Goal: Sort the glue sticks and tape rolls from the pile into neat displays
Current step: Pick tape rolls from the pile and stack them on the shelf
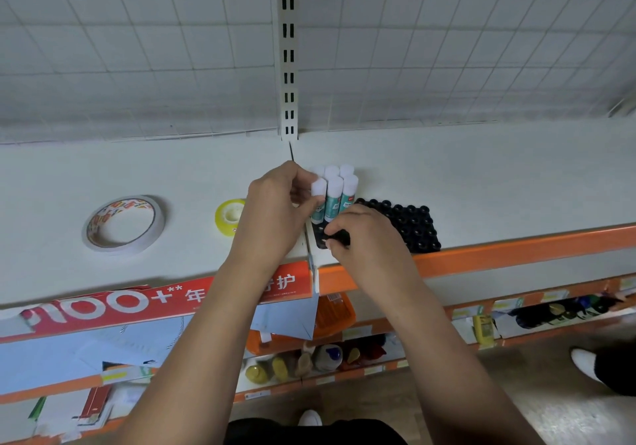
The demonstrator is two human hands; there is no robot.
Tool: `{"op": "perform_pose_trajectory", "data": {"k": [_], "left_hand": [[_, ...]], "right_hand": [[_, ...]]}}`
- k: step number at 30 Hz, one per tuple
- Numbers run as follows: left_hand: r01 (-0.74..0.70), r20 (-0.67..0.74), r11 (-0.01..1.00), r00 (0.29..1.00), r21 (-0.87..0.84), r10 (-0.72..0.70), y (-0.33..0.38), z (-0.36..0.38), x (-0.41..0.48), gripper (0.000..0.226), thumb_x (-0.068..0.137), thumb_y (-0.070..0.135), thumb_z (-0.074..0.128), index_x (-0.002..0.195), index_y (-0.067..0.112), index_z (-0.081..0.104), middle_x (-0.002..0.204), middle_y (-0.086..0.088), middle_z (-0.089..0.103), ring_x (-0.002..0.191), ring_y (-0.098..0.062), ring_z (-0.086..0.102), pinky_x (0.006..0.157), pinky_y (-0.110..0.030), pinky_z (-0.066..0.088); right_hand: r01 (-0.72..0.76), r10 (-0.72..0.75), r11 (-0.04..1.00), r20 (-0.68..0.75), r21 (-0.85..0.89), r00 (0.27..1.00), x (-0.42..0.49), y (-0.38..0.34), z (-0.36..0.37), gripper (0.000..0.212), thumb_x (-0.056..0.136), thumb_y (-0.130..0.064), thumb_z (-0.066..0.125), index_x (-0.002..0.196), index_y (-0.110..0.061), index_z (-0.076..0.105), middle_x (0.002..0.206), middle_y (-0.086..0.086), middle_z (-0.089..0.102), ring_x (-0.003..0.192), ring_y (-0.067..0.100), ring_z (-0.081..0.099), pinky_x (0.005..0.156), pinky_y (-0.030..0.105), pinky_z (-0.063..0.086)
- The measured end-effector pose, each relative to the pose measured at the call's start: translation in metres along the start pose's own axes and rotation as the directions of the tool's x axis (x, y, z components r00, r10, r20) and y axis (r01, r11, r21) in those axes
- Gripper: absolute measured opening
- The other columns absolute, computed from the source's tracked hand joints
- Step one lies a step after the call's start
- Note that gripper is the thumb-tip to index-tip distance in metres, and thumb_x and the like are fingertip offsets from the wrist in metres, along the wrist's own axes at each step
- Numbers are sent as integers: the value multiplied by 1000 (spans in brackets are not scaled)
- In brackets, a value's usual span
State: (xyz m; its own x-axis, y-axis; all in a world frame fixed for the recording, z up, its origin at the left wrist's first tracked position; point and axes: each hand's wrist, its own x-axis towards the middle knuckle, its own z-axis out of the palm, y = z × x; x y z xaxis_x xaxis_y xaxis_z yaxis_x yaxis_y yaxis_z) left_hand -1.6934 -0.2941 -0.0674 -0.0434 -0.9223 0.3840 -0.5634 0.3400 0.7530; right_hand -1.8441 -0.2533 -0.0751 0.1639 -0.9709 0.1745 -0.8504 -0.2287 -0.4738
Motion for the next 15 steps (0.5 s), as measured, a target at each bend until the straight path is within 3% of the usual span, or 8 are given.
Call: {"op": "perform_pose_trajectory", "data": {"k": [5,9,15], "left_hand": [[39,9,997,999,67,-40,-4,-24,-9,36,80,13,76,112,19,59,92,8,68,73,-5,65,73,-24,54],[52,-88,964,996,260,-30,-20,-72,-23,20,87,25,68,106,26,62,94,13,68,76,-6,64,71,-34,54],[252,-265,826,955,504,-130,-58,-160,-60,10,89,34,58,96,28,64,90,13,65,85,-14,61,66,-30,46]], "right_hand": [[68,-65,994,-43,83,997,1,-24,-10,17,90,-15,62,103,-18,72,101,-4,62,88,12,60,79,33,53],[180,-178,979,-32,93,983,16,-65,0,18,92,-19,59,104,-23,70,98,-10,61,87,7,57,75,25,48],[321,-330,936,40,147,943,47,-150,46,20,91,-25,58,108,-24,68,102,-6,63,95,12,58,81,29,48]]}}
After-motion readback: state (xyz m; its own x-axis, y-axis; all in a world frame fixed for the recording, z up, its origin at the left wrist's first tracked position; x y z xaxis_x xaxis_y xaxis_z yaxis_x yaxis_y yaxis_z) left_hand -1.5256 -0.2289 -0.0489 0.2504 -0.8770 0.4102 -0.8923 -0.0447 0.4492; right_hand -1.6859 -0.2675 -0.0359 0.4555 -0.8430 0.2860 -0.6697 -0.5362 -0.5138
